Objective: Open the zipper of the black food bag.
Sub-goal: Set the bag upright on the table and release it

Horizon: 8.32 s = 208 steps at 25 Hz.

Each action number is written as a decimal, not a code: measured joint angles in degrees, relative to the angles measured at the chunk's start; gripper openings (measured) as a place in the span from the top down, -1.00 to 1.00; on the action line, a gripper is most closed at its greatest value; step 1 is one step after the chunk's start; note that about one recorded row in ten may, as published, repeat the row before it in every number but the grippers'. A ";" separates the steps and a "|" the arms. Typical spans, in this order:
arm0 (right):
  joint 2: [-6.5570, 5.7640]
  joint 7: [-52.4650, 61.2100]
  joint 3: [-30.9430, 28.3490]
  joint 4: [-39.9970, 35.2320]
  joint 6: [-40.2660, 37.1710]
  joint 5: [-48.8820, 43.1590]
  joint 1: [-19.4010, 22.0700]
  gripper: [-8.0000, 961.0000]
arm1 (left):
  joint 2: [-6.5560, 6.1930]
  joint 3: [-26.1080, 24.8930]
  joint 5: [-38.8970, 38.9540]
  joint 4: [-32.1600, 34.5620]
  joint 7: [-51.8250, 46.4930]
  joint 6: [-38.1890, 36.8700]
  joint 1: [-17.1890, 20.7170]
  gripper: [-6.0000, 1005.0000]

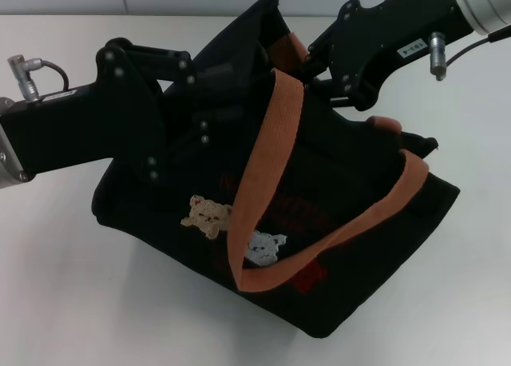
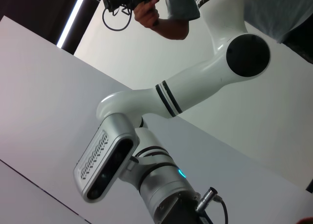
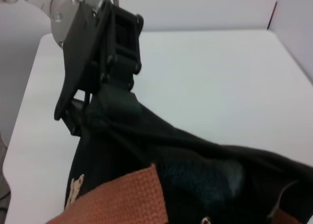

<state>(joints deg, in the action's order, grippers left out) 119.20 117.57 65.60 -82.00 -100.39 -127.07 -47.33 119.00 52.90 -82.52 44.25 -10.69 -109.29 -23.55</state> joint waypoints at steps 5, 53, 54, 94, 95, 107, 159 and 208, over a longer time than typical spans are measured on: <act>0.11 -0.47 0.21 -1.14 -0.09 1.03 1.32 0.64 | 0.00 0.00 0.00 -0.12 0.06 -0.06 0.07 0.60; -0.02 -10.75 3.25 -6.76 3.39 2.79 5.69 0.21 | -0.09 0.07 -0.01 -0.13 0.23 -0.19 -0.11 0.60; -0.02 -11.04 3.49 -6.75 3.47 2.79 5.73 0.20 | -0.08 0.09 -0.01 -0.11 0.23 -0.20 -0.17 0.60; -0.02 -17.20 3.99 -15.56 -1.99 7.26 13.21 0.91 | -0.08 0.20 -0.01 -0.31 0.32 -0.07 -0.27 0.61; -0.02 -17.33 3.64 -15.52 -2.39 7.54 13.23 0.90 | -0.08 0.19 -0.01 -0.30 0.33 -0.09 -0.29 0.61; -0.08 -16.84 -4.12 -12.08 -3.40 8.74 12.87 0.77 | -0.08 0.53 0.05 -0.31 0.69 -0.18 -0.56 0.61; -0.16 -17.06 4.69 -1.66 0.29 4.10 3.86 0.29 | -0.17 0.71 0.08 -0.48 0.67 -0.20 -1.31 0.61; -0.36 -21.54 -8.00 -5.95 -7.02 11.72 13.03 0.80 | -0.26 0.38 0.58 -1.58 1.03 -0.18 -1.69 0.61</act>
<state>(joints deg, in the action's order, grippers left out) 118.84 96.03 57.60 -87.95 -107.41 -115.34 -34.30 118.74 53.28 -81.94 42.66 -9.67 -109.48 -25.24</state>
